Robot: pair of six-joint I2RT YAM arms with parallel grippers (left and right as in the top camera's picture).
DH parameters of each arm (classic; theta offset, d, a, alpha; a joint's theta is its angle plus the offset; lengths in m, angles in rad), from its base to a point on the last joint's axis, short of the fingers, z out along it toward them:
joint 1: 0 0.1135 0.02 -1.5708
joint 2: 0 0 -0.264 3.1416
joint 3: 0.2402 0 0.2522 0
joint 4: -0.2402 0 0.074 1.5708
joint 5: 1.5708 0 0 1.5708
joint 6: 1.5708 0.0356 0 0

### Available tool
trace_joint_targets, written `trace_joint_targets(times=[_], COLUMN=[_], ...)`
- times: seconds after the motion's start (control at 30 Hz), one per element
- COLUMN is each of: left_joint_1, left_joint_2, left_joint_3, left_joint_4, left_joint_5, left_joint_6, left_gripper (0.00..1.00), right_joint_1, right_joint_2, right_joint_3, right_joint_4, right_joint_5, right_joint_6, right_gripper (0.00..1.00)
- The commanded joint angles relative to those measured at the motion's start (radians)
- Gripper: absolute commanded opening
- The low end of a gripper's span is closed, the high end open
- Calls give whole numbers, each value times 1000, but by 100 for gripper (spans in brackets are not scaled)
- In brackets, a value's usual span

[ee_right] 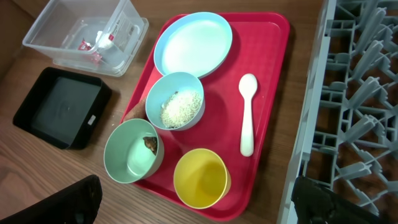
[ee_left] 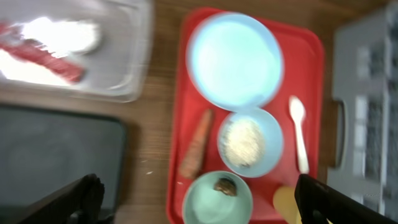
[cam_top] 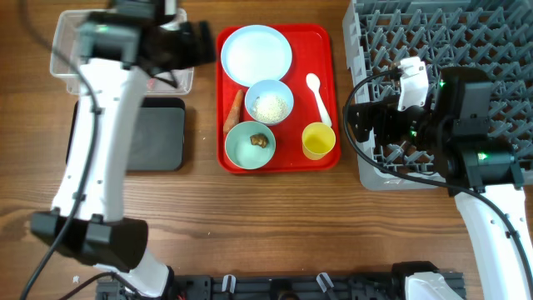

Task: Sort waste into correct bins and load items into the dishwasher rack
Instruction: 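Grasp the rim of the blue rice bowl with the left gripper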

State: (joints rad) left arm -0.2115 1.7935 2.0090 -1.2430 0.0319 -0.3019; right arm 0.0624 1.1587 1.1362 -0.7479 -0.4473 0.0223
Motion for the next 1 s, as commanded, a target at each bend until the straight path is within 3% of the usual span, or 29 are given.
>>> trace_joint_targets(times=[0.0, 0.23, 0.37, 0.73, 0.8, 0.97], left_joint_1=[-79, -147, -184, -305, -322, -349], left_joint_2=[86, 266, 351, 381, 401, 464], left_joint_3=[1, 1, 1, 1, 1, 1], left_joint_4=[54, 138, 159, 190, 205, 254], left_joint_5=[12, 19, 121, 143, 143, 143], left_joint_6=[91, 143, 227, 322, 321, 320], left_gripper=[100, 100, 99, 96, 93, 74], right_joint_1=[6, 6, 6, 6, 6, 6], right_joint_2=[5, 5, 5, 5, 5, 5], right_joint_3=[27, 27, 27, 27, 27, 27], right_joint_4=[0, -5, -2, -2, -1, -1], right_joint_5=[8, 9, 9, 9, 9, 9], right_joint_6=[6, 4, 5, 6, 6, 6], right_gripper=[100, 100, 100, 100, 100, 100])
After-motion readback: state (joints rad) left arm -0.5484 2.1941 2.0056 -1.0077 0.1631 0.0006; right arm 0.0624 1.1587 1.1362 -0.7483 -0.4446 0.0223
